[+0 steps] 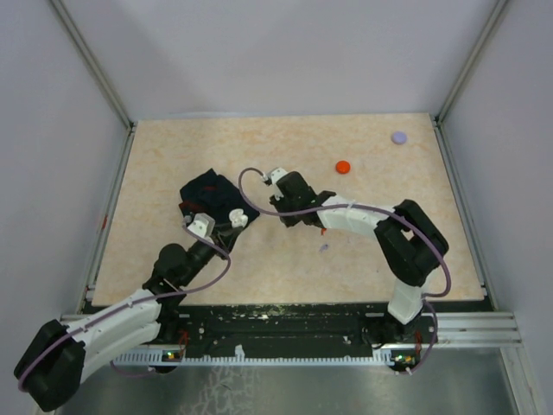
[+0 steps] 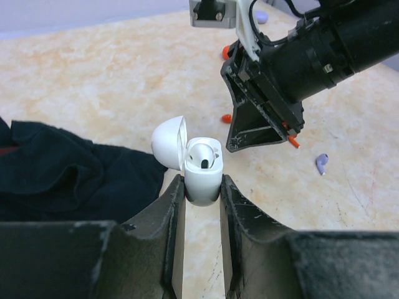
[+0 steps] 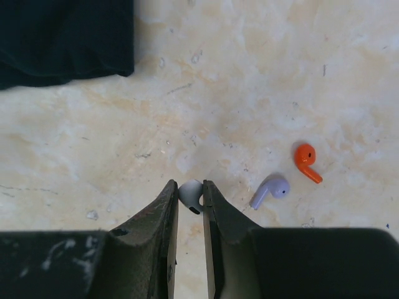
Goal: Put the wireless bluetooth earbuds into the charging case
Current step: Pick up the earbud from the center of the board, then place the earbud in the charging case.
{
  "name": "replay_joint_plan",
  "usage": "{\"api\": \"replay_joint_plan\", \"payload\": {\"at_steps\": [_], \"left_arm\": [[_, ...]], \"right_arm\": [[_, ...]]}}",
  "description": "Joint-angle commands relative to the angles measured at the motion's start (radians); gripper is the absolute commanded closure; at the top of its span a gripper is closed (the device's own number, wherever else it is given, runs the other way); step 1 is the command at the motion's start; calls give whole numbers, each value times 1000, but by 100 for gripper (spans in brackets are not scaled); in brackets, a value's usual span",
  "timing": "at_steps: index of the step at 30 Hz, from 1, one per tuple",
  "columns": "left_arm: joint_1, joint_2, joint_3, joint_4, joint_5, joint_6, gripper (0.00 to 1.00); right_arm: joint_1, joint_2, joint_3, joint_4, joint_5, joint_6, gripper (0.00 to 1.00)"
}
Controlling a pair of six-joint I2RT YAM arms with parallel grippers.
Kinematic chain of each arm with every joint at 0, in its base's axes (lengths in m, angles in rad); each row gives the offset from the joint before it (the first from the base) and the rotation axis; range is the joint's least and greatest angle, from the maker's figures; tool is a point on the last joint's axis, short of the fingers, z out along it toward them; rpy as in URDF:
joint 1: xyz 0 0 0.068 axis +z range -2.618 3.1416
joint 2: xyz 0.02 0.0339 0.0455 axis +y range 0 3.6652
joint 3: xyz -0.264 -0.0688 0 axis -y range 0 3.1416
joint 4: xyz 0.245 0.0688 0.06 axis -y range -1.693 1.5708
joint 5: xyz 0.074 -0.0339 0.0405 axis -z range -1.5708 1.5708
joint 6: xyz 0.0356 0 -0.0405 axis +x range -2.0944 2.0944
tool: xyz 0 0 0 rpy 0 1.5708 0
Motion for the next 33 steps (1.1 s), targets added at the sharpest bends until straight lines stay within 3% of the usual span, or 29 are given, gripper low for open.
{"api": "replay_joint_plan", "payload": {"at_steps": [1, 11, 20, 27, 33], "left_arm": [[1, 6, -36, 203, 72, 58, 100], [1, 87, -46, 433, 154, 148, 100], [1, 245, -24, 683, 231, 237, 100], [0, 338, -20, 874, 296, 270, 100], [1, 366, -9, 941, 324, 237, 100]], "right_arm": [[-7, -180, -40, 116, -36, 55, 82], [-3, -476, -185, 292, -92, 205, 82], [58, -648, -290, 518, -143, 317, 82], [102, -681, -351, 716, -175, 383, 82], [127, -671, -393, 855, -234, 440, 82]]}}
